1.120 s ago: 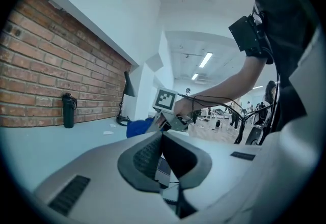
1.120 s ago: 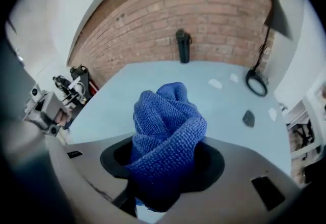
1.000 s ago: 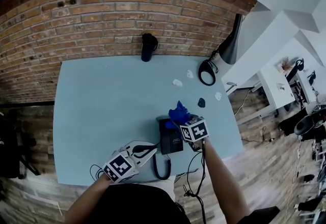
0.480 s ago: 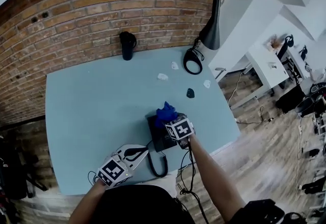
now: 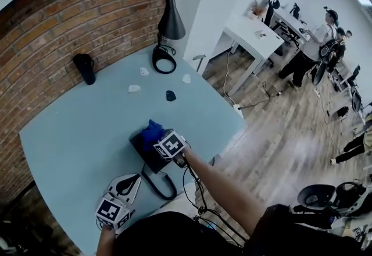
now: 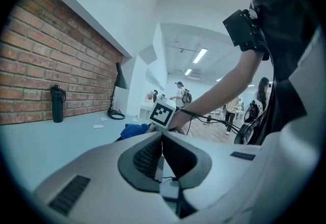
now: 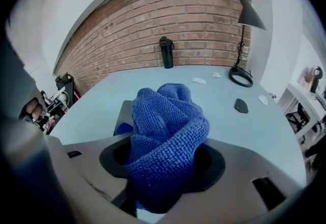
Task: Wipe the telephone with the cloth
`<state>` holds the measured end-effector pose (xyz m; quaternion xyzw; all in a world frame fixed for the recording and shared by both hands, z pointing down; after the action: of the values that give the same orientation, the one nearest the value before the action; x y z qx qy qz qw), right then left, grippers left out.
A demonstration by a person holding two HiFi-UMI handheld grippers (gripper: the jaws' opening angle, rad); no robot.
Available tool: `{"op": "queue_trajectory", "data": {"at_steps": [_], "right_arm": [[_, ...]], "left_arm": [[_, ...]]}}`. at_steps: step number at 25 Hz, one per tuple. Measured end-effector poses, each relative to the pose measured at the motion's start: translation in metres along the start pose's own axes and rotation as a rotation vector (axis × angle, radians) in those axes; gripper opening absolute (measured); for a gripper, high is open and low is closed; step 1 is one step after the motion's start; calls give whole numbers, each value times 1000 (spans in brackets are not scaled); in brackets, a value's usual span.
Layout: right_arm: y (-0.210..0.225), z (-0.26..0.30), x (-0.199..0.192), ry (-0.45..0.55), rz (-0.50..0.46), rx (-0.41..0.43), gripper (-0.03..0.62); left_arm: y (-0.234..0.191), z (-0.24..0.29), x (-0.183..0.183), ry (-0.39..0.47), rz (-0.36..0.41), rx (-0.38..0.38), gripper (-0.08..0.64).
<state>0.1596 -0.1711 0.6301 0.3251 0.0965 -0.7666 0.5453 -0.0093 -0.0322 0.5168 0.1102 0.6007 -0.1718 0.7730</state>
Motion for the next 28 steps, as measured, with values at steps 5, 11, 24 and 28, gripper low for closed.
{"op": "queue_trajectory", "data": {"at_steps": [5, 11, 24, 28], "right_arm": [[-4, 0, -14, 22, -23, -9, 239], [-4, -3, -27, 36, -15, -23, 239], [-2, -10, -55, 47, 33, -41, 239], [-2, -12, -68, 40, 52, -45, 239]], "left_arm": [[5, 2, -3, 3, 1, -11, 0], [5, 1, -5, 5, -4, -14, 0], [6, 0, -8, 11, -5, -18, 0], [10, 1, -7, 7, 3, -28, 0]]}}
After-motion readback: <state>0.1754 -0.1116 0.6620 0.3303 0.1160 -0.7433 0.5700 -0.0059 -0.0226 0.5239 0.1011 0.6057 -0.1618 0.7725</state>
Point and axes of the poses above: the fingertips, and each gripper's own axes: z forward along the fingers, y to its right, x out of its top, the point moved 5 cm from there along -z, backward along the fingers, and after that the axes turned 8 degrees about z, right-handed, at the moved point
